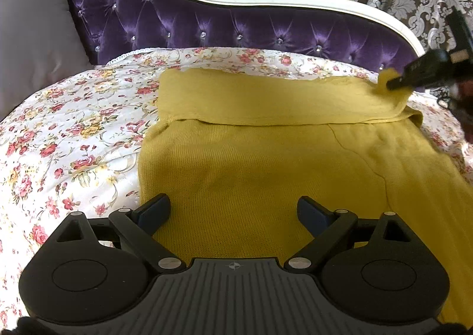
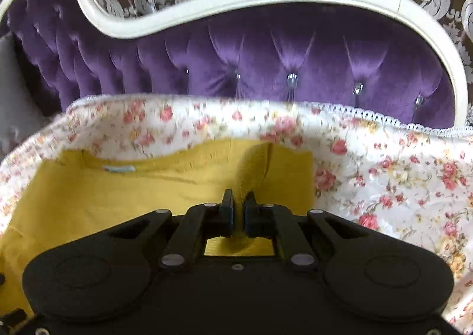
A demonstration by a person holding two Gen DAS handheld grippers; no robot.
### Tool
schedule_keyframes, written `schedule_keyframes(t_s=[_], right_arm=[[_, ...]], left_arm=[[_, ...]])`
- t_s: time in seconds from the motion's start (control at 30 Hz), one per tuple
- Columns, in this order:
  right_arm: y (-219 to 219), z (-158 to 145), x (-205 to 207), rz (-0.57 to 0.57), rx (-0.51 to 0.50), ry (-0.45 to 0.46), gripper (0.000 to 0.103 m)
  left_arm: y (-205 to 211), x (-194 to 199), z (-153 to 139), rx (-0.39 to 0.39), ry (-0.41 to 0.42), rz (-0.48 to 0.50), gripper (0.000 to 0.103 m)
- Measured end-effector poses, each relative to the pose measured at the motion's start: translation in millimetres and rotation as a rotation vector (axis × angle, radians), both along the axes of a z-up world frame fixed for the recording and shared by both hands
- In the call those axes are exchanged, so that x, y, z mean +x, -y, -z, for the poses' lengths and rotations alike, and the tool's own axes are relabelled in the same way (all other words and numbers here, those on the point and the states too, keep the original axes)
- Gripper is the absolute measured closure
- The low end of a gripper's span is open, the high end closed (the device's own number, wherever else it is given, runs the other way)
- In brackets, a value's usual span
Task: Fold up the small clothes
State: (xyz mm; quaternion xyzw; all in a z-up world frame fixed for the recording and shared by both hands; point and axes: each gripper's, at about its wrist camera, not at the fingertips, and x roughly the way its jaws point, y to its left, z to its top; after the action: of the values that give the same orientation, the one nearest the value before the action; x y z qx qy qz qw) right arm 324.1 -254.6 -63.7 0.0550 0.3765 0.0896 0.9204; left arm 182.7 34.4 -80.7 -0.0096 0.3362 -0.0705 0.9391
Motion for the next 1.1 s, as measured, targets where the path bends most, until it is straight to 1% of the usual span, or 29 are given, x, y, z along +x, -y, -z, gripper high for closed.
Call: schedule_keyframes(t_s=[0.1, 0.2, 0.23, 0.27, 0.3, 0.33, 0.37, 0.47, 0.57, 0.67, 0.77, 0.9, 0.97, 1.03, 1.07, 1.1], right_arm=[[-3, 7, 0, 0.003, -0.013, -0.010, 0.088], [7, 7, -8, 0.011, -0.017, -0.016, 0.081], [9, 8, -10, 0.014, -0.021, -0.026, 0.075], [12, 11, -10, 0.020, -0.027, -0.038, 0.066], [15, 13, -10, 0.033, -0.039, -0.044, 0.046], [18, 14, -11, 0.054, -0.059, -0.049, 0.031], [20, 14, -13, 0.079, -0.080, -0.048, 0.029], [27, 8, -22, 0.100, -0.078, 0.004, 0.030], [27, 0, -29, 0.083, -0.074, 0.056, 0.030], [20, 1, -29, 0.066, -0.114, 0.080, 0.030], [14, 3, -31, 0.053, -0.123, 0.093, 0.030], [12, 3, -35, 0.047, -0.098, 0.110, 0.030], [11, 3, -36, 0.045, -0.087, 0.108, 0.030], [10, 3, -37, 0.037, -0.083, 0.106, 0.030], [8, 3, -38, 0.030, -0.083, 0.108, 0.030], [7, 3, -39, 0.022, -0.085, 0.111, 0.030]], left_arm=[[1, 0, 0, 0.007, 0.000, 0.001, 0.010], [0, 0, 0, 0.009, -0.001, 0.002, 0.010], [0, 0, 0, 0.009, 0.000, 0.002, 0.010], [1, 0, 0, 0.010, 0.000, 0.002, 0.010], [0, 0, 0, 0.008, 0.000, 0.003, 0.010], [-1, 0, 0, 0.003, 0.000, 0.003, 0.010], [-2, 0, -1, -0.001, 0.000, 0.004, 0.010], [-5, -1, -13, 0.001, 0.001, 0.001, 0.010], [-7, 6, -33, 0.006, 0.040, 0.011, 0.010], [-3, 31, -50, 0.039, 0.079, 0.007, 0.009], [9, 65, -57, 0.101, 0.104, 0.011, 0.009], [26, 105, -51, 0.164, 0.089, 0.028, 0.009], [30, 123, -39, 0.238, 0.055, 0.029, 0.009], [23, 138, -22, 0.324, 0.011, -0.009, 0.009], [15, 144, -14, 0.353, -0.007, -0.033, 0.006], [3, 145, -9, 0.331, 0.007, -0.041, 0.000]])
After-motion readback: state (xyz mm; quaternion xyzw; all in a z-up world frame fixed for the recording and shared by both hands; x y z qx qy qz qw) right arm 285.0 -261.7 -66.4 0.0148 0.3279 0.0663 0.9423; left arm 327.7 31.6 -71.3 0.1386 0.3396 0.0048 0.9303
